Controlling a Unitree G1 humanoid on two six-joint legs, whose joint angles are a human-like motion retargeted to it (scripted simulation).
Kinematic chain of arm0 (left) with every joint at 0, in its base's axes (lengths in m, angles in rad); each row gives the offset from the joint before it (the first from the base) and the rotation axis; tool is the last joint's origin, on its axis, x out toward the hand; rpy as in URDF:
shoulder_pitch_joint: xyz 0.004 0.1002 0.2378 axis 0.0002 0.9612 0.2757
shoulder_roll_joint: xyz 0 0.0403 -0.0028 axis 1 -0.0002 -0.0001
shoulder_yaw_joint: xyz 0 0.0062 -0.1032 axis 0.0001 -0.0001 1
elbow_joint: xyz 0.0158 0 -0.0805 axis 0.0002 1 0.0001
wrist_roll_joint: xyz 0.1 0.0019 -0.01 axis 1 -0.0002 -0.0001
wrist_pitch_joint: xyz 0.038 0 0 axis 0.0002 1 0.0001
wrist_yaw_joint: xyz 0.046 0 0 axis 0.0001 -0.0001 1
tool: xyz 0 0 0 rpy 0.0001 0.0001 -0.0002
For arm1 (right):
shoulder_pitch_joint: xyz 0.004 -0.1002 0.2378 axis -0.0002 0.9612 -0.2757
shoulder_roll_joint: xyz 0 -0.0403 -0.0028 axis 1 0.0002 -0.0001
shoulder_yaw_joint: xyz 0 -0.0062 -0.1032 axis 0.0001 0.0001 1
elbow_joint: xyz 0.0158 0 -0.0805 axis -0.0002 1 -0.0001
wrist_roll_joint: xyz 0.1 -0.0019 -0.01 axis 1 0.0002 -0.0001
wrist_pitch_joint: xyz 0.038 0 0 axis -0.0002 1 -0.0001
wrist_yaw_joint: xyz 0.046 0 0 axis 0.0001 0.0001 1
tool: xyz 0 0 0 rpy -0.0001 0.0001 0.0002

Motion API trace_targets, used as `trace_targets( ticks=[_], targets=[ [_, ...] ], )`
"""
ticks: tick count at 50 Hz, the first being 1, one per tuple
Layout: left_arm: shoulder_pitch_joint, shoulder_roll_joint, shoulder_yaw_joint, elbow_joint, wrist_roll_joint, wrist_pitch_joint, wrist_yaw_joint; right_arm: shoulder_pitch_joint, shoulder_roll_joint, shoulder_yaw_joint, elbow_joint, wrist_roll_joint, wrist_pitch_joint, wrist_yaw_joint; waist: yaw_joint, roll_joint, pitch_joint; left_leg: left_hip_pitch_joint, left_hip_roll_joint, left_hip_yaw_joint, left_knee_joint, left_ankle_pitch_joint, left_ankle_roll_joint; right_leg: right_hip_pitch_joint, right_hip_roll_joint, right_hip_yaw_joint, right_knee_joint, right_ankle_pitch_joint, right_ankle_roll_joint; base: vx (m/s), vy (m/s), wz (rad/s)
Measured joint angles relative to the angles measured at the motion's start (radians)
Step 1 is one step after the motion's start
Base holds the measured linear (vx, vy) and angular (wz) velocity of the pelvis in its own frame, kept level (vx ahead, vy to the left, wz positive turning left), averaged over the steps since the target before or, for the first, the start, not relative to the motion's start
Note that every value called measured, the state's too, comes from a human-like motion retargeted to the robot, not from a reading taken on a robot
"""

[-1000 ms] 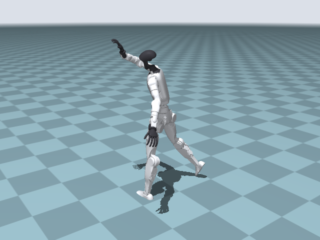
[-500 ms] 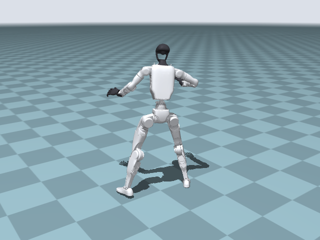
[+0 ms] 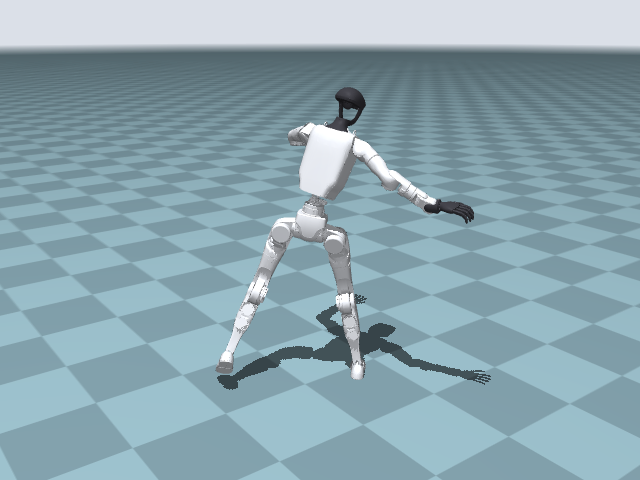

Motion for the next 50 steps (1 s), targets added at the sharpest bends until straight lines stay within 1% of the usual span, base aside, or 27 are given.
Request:
trace_targets(
  ticks=[3, 5, 8, 10, 12, 15, 18, 20, 22, 25, 28, 30, 32, 33, 35, 37, 39, 42, 45, 47, 50],
  targets=[
    [-0.038, -0.015, -0.030, -0.016, -0.041, -0.010, 0.021, -0.030, 0.008, -0.016, 0.146, 0.079, 0.018, 0.002, -0.004, 0.011, -0.002, -0.007, 0.015, 0.041, 0.002, -0.058, 0.000, 0.005, -0.007, -0.022, -0.023, 0.011, -0.002, -0.06, 0.09, 0.30],
    [-0.042, -0.018, -0.035, -0.045, -0.058, -0.018, 0.029, -0.049, 0.037, -0.021, 0.207, 0.128, 0.021, -0.010, -0.001, 0.029, -0.007, -0.009, 0.049, 0.096, 0.001, -0.113, 0.000, 0.009, 0.004, -0.050, -0.030, 0.015, -0.008, -0.05, 0.07, 0.52],
    [-0.041, -0.025, -0.031, -0.099, -0.061, -0.033, 0.025, -0.088, 0.122, 0.010, 0.231, 0.180, 0.009, -0.047, 0.018, 0.071, -0.014, 0.002, 0.121, 0.228, -0.009, -0.216, 0.000, 0.020, 0.032, -0.106, -0.028, 0.011, -0.015, -0.04, 0.10, 0.75],
    [-0.040, -0.038, -0.025, -0.134, -0.058, -0.046, 0.018, -0.121, 0.199, 0.064, 0.223, 0.184, 0.001, -0.065, 0.035, 0.104, -0.025, 0.018, 0.162, 0.330, -0.036, -0.282, 0.000, 0.032, 0.043, -0.154, -0.023, 0.006, -0.023, -0.03, 0.17, 1.11],
    [-0.040, -0.064, -0.019, -0.159, -0.050, -0.061, 0.005, -0.167, 0.289, 0.140, 0.212, 0.165, -0.001, -0.061, 0.059, 0.128, -0.050, 0.035, 0.168, 0.420, -0.089, -0.341, 0.000, 0.043, 0.029, -0.206, -0.013, 0.001, -0.014, -0.04, 0.26, 1.44],
    [-0.038, -0.122, -0.003, -0.175, -0.050, -0.080, -0.018, -0.271, 0.445, 0.267, 0.209, 0.119, 0.002, -0.028, 0.111, 0.149, -0.104, 0.057, 0.138, 0.494, -0.205, -0.397, 0.000, 0.058, -0.011, -0.292, 0.009, -0.001, 0.001, -0.04, 0.34, 1.62],
    [-0.021, -0.179, 0.025, -0.189, -0.108, -0.096, -0.036, -0.392, 0.597, 0.413, 0.177, 0.067, -0.008, -0.013, 0.208, 0.147, -0.160, 0.078, 0.097, 0.480, -0.312, -0.418, 0.000, 0.089, -0.053, -0.376, 0.021, 0.016, -0.001, -0.01, 0.37, 1.37],
    [0.000, -0.190, 0.045, -0.221, -0.173, -0.108, -0.050, -0.471, 0.669, 0.551, 0.104, -0.003, -0.019, -0.025, 0.289, 0.139, -0.188, 0.097, 0.082, 0.453, -0.362, -0.423, 0.000, 0.116, -0.070, -0.426, 0.026, 0.039, -0.018, 0.03, 0.36, 0.96],
    [0.030, -0.158, 0.066, -0.283, -0.243, -0.120, -0.067, -0.548, 0.671, 0.716, -0.042, -0.122, -0.030, -0.023, 0.368, 0.123, -0.206, 0.104, 0.067, 0.419, -0.384, -0.428, 0.009, 0.135, -0.091, -0.468, 0.038, 0.071, -0.041, 0.02, 0.36, 0.79],
    [0.092, -0.062, 0.107, -0.407, -0.349, -0.128, -0.097, -0.674, 0.555, 0.909, -0.350, -0.266, -0.055, 0.036, 0.463, 0.094, -0.222, 0.092, 0.034, 0.364, -0.382, -0.443, 0.029, 0.143, -0.129, -0.501, 0.077, 0.113, -0.061, 0.02, 0.36, 0.83],
    [0.167, 0.059, 0.164, -0.536, -0.461, -0.121, -0.137, -0.805, 0.358, 0.984, -0.675, -0.230, -0.095, 0.113, 0.528, 0.067, -0.224, 0.071, 0.010, 0.310, -0.359, -0.464, 0.033, 0.135, -0.137, -0.471, 0.125, 0.107, -0.037, 0.04, 0.28, 0.93],
    [0.218, 0.142, 0.209, -0.615, -0.528, -0.114, -0.169, -0.884, 0.226, 0.999, -0.850, -0.149, -0.120, 0.155, 0.560, 0.050, -0.225, 0.060, -0.001, 0.276, -0.350, -0.475, 0.026, 0.130, -0.114, -0.425, 0.133, 0.079, -0.004, 0.06, 0.16, 0.88],
    [0.265, 0.229, 0.261, -0.684, -0.576, -0.110, -0.206, -0.954, 0.115, 0.999, -0.968, -0.056, -0.139, 0.192, 0.595, 0.044, -0.233, 0.050, 0.027, 0.255, -0.350, -0.476, 0.005, 0.124, -0.034, -0.379, 0.097, 0.050, 0.002, 0.05, 0.00, 0.64],
    [0.288, 0.270, 0.289, -0.714, -0.594, -0.108, -0.223, -0.987, 0.065, 0.999, -1.010, -0.014, -0.146, 0.210, 0.609, 0.037, -0.236, 0.045, 0.030, 0.244, -0.351, -0.476, 0.001, 0.122, -0.001, -0.358, 0.070, 0.039, 0.002, 0.05, -0.01, 0.63],
    [0.334, 0.347, 0.350, -0.766, -0.622, -0.108, -0.253, -1.041, -0.023, 1.001, -1.068, 0.049, -0.155, 0.243, 0.628, 0.011, -0.235, 0.045, 0.020, 0.220, -0.352, -0.481, 0.000, 0.134, 0.037, -0.326, 0.018, 0.017, 0.002, 0.09, 0.00, 0.70],
    [0.387, 0.414, 0.413, -0.806, -0.648, -0.114, -0.284, -1.080, -0.107, 1.010, -1.102, 0.060, -0.165, 0.283, 0.639, -0.023, -0.225, 0.058, -0.004, 0.192, -0.345, -0.493, 0.006, 0.162, 0.037, -0.311, -0.017, -0.006, 0.001, 0.15, 0.05, 0.81],
    [0.451, 0.463, 0.475, -0.837, -0.682, -0.139, -0.311, -1.100, -0.203, 1.020, -1.129, 0.005, -0.203, 0.348, 0.646, -0.061, -0.218, 0.060, -0.041, 0.161, -0.321, -0.509, 0.036, 0.190, 0.007, -0.309, -0.028, -0.033, -0.007, 0.15, 0.05, 0.80],
    [0.532, 0.536, 0.574, -0.862, -0.744, -0.164, -0.391, -1.127, -0.367, 1.035, -1.183, -0.176, -0.208, 0.396, 0.670, -0.086, -0.214, 0.050, -0.048, 0.131, -0.307, -0.512, 0.045, 0.205, 0.002, -0.320, -0.030, -0.045, -0.014, 0.09, -0.06, 0.50],
    [0.627, 0.594, 0.670, -0.871, -0.790, -0.186, -0.462, -1.110, -0.536, 1.027, -1.242, -0.341, -0.213, 0.425, 0.689, -0.096, -0.218, 0.034, -0.048, 0.107, -0.299, -0.510, 0.041, 0.220, -0.006, -0.349, -0.029, -0.054, 0.001, 0.07, -0.09, 0.41],
    [0.714, 0.616, 0.742, -0.865, -0.807, -0.197, -0.489, -1.067, -0.625, 1.003, -1.264, -0.361, -0.221, 0.437, 0.694, -0.089, -0.229, 0.022, -0.037, 0.093, -0.296, -0.506, 0.035, 0.230, 0.003, -0.374, -0.040, -0.055, 0.002, 0.06, -0.12, 0.35],
    [0.880, 0.615, 0.875, -0.844, -0.827, -0.206, -0.510, -1.004, -0.726, 0.970, -1.269, -0.316, -0.232, 0.449, 0.684, -0.070, -0.249, 0.005, -0.030, 0.069, -0.289, -0.503, 0.033, 0.247, 0.010, -0.410, -0.056, -0.060, 0.002, 0.06, -0.10, 0.38]
  ],
)
